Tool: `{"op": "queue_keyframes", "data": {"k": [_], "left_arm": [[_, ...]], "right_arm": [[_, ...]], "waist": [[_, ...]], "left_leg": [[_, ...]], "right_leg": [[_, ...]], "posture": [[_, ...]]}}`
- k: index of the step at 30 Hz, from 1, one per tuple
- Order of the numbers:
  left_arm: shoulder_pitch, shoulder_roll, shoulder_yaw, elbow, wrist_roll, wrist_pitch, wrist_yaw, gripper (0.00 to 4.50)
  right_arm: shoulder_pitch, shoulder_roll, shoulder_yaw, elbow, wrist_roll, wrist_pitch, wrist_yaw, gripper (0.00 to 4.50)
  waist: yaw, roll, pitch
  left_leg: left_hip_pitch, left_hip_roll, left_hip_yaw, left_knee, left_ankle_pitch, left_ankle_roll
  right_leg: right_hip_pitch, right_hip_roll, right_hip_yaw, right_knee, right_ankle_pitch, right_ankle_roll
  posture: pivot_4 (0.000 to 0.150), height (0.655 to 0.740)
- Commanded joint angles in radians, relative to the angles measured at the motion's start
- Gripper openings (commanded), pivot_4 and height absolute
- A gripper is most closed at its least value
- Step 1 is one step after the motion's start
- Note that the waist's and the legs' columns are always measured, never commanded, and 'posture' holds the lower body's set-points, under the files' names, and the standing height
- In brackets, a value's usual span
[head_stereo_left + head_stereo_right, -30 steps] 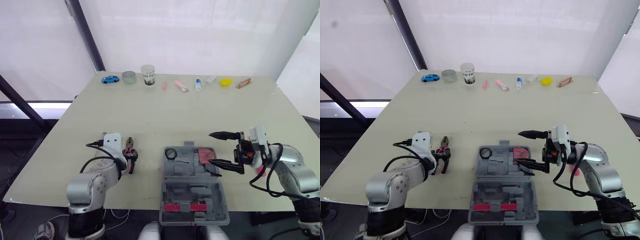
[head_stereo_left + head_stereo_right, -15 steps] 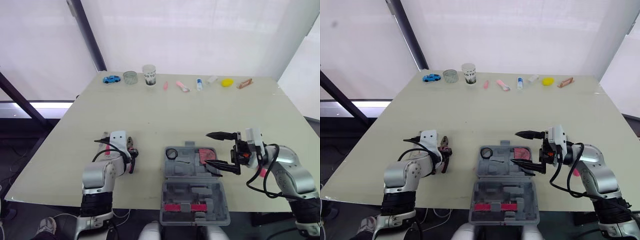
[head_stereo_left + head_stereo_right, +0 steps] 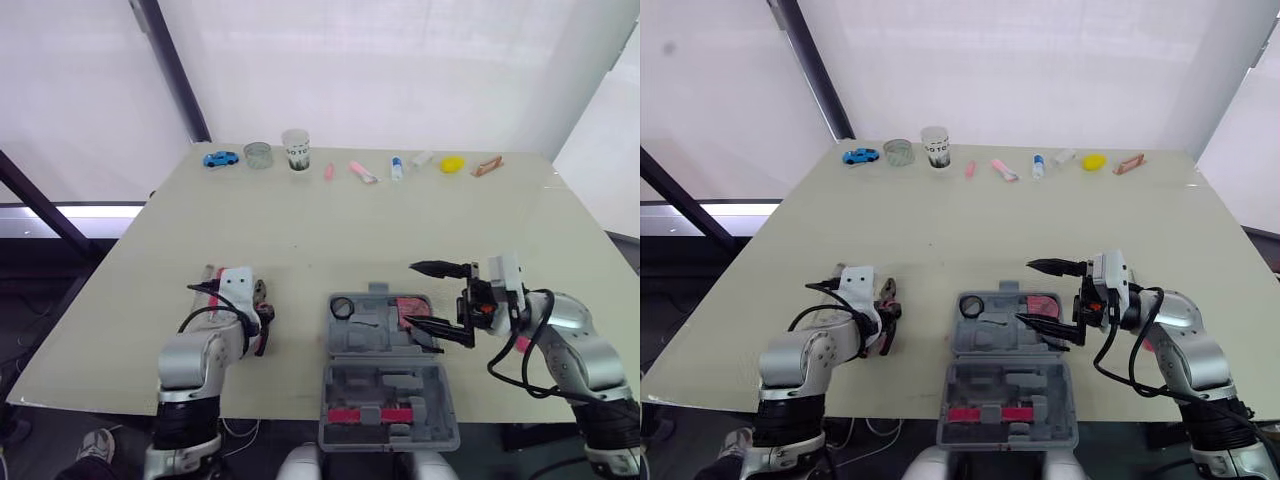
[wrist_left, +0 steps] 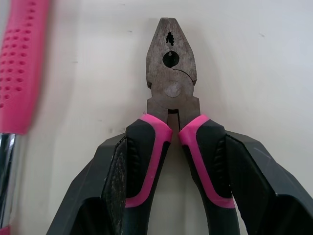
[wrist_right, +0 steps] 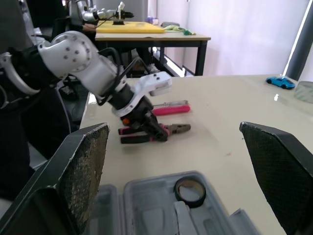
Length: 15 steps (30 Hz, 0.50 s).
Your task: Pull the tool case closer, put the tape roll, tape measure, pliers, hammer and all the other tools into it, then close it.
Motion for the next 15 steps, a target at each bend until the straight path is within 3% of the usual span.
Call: {"op": "queue_keyframes", "data": {"k": [1, 4, 6, 9, 15], "left_arm": [[0.0, 0.178, -0.069, -0.113, -0.05, -0.052, -0.214, 2.39], [0.009, 0.352, -0.105, -0.134, -0.072, -0.144, -0.39, 2.39], [-0.023, 0.485, -0.138, -0.126, -0.094, -0.221, -0.565, 2.39], [-0.091, 0.626, -0.175, -0.082, -0.114, -0.389, -0.843, 2.39], [-0.22, 0.718, -0.265, 0.024, -0.072, -0.569, -1.116, 2.39]], "right_arm": [[-0.055, 0.016, 0.014, -0.076, 0.017, 0.101, -0.091, 4.5], [-0.097, -0.013, 0.066, -0.127, -0.043, 0.18, -0.136, 4.5], [-0.172, -0.056, 0.138, -0.159, -0.151, 0.267, -0.195, 4.5], [-0.323, -0.059, 0.226, -0.155, -0.158, 0.442, -0.198, 4.5], [-0.525, -0.059, 0.4, -0.129, -0.236, 0.645, -0.178, 4.5]], "waist": [[0.0, -0.002, 0.001], [-0.019, -0.005, 0.004], [-0.016, -0.005, 0.004], [-0.022, -0.006, 0.009], [-0.019, -0.006, 0.01]], "left_leg": [[-0.001, 0.0, 0.0, 0.0, 0.0, 0.0], [-0.007, 0.002, -0.001, 0.0, 0.002, -0.004], [-0.011, 0.003, -0.002, 0.001, 0.003, -0.005], [-0.014, 0.001, 0.0, 0.002, 0.003, -0.005], [-0.015, 0.001, 0.003, 0.001, 0.004, -0.006]], "right_leg": [[0.0, 0.0, 0.0, 0.0, 0.0, 0.0], [-0.008, 0.0, -0.001, 0.002, -0.001, -0.004], [-0.012, -0.002, -0.004, 0.003, -0.001, -0.004], [-0.016, -0.002, -0.003, 0.005, -0.001, -0.005], [-0.019, 0.0, -0.004, 0.01, -0.002, -0.006]], "posture": [[0.15, 0.74], [0.15, 0.74], [0.15, 0.74], [0.15, 0.74], [0.15, 0.74]]}}
